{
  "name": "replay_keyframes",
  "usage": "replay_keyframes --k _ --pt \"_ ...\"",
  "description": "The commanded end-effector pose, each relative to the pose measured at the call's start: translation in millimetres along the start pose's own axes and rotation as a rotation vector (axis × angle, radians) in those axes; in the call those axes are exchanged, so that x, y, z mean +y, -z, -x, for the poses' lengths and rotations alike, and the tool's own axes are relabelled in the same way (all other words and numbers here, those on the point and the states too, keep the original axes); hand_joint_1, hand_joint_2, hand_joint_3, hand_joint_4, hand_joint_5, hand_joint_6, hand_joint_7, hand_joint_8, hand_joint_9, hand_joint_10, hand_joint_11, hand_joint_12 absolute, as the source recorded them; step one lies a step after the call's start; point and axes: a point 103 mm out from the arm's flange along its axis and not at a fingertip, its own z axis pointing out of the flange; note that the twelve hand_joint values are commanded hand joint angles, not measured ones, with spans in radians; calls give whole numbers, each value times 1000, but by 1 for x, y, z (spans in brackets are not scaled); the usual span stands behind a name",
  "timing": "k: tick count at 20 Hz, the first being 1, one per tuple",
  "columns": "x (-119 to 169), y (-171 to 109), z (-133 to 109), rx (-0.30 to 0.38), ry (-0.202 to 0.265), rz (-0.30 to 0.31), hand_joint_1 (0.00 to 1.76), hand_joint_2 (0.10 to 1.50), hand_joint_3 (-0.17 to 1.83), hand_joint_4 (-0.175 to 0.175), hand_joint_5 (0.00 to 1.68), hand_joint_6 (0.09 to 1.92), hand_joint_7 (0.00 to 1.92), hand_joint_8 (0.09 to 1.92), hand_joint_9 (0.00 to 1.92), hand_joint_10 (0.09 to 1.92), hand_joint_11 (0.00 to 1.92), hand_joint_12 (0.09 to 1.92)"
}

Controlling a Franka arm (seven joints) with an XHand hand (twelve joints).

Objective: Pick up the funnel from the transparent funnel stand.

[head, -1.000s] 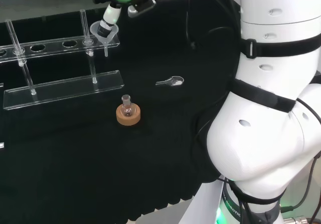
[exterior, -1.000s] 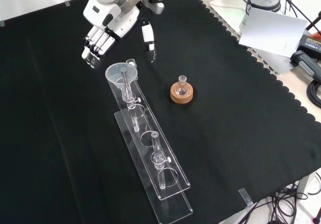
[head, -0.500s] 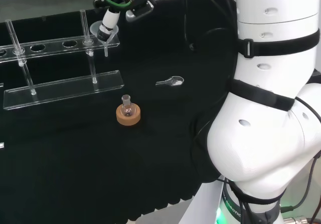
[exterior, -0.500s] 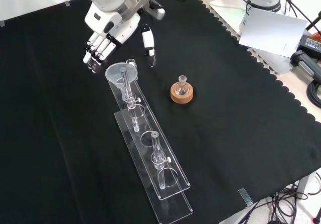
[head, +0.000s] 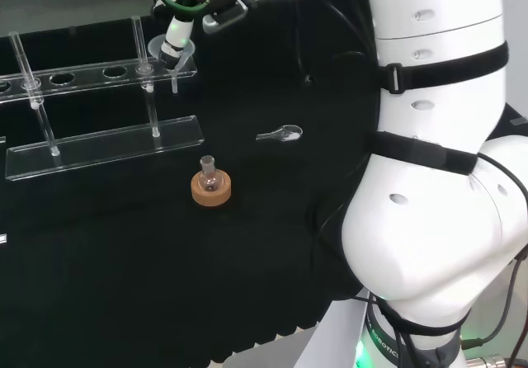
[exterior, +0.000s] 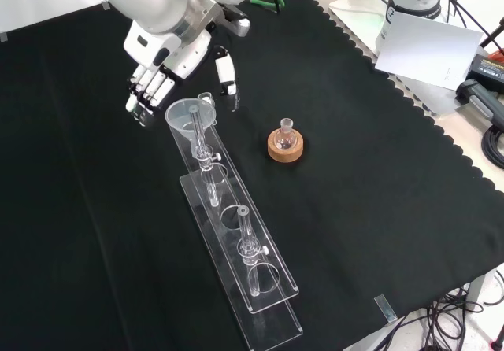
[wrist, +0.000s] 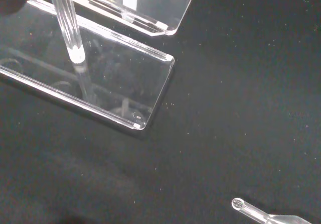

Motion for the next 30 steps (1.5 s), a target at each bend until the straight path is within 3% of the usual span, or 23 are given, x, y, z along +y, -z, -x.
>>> replay_keyframes --k 1,7,12,14,18,20,27,30 --pt "6 -6 0 -28 39 -51 636 669 11 -13 0 87 0 87 0 87 0 717" --pt "9 -8 0 -39 55 -66 629 675 14 -16 0 87 1 87 23 87 0 715" --pt "15 -11 0 -40 60 -50 629 678 13 -20 0 87 88 87 103 87 0 820" --pt "15 -12 -1 -35 60 -23 627 680 13 -22 0 87 143 97 125 172 0 889" --pt "19 -15 -5 -51 67 1 627 689 18 -15 60 87 223 304 91 613 0 1108" --pt "22 -15 -4 -56 66 -3 633 693 21 -10 103 87 238 394 109 712 0 1188" --pt "27 -18 1 -134 69 -9 645 700 31 -3 195 87 268 510 216 741 0 1282" --pt "27 -15 6 -138 67 -10 646 702 36 -2 220 87 278 531 251 728 0 1311"
